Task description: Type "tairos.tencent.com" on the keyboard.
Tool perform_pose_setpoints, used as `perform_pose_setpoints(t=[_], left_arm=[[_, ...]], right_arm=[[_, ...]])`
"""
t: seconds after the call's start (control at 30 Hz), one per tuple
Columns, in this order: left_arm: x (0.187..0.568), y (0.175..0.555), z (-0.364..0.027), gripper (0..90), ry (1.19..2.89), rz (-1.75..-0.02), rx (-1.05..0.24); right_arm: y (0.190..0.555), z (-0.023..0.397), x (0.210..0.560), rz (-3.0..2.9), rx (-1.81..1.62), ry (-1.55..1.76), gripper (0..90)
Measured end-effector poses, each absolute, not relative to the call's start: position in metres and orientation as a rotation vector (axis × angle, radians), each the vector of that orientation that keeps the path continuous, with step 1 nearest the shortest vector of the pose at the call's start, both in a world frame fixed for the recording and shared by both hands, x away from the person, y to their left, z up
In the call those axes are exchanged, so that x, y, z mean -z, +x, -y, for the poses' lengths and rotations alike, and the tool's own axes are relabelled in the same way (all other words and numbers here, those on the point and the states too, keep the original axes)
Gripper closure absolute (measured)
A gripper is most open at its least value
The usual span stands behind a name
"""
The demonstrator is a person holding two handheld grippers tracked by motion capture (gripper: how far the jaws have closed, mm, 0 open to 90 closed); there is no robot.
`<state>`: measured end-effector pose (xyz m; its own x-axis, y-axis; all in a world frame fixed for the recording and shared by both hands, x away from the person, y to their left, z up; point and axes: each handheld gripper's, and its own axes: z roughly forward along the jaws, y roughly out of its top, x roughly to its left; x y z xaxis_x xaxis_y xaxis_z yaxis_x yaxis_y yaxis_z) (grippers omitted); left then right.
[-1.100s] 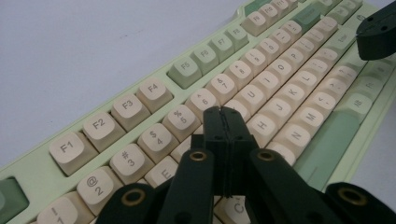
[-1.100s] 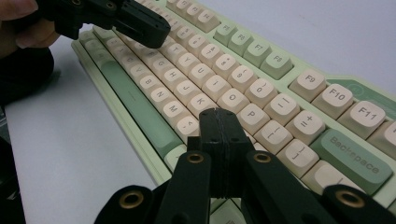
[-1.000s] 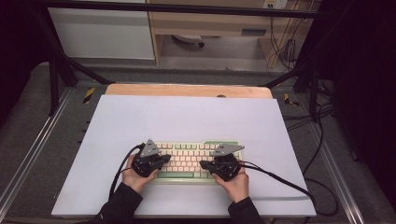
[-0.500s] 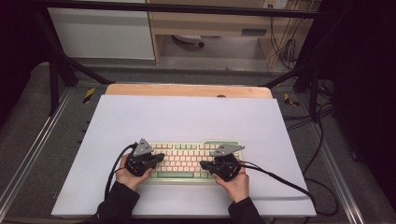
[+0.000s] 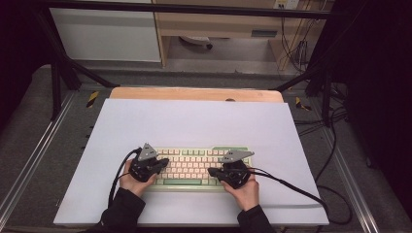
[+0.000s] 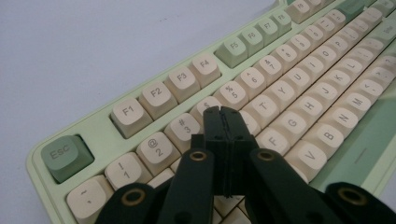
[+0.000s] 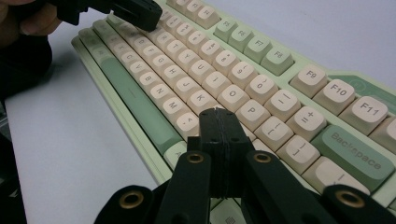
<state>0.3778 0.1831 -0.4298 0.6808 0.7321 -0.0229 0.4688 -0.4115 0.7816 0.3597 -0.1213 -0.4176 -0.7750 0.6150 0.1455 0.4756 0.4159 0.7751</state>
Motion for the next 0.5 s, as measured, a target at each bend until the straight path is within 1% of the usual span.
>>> perform_pose_setpoints(t=[0.5], left_arm=[[0.4327,0.3785,-0.1826,89.8,2.092,-0.916,-0.399]], right_arm=[[0.3596,0.1215,0.4174,-2.505,-1.288,0.973,90.0]])
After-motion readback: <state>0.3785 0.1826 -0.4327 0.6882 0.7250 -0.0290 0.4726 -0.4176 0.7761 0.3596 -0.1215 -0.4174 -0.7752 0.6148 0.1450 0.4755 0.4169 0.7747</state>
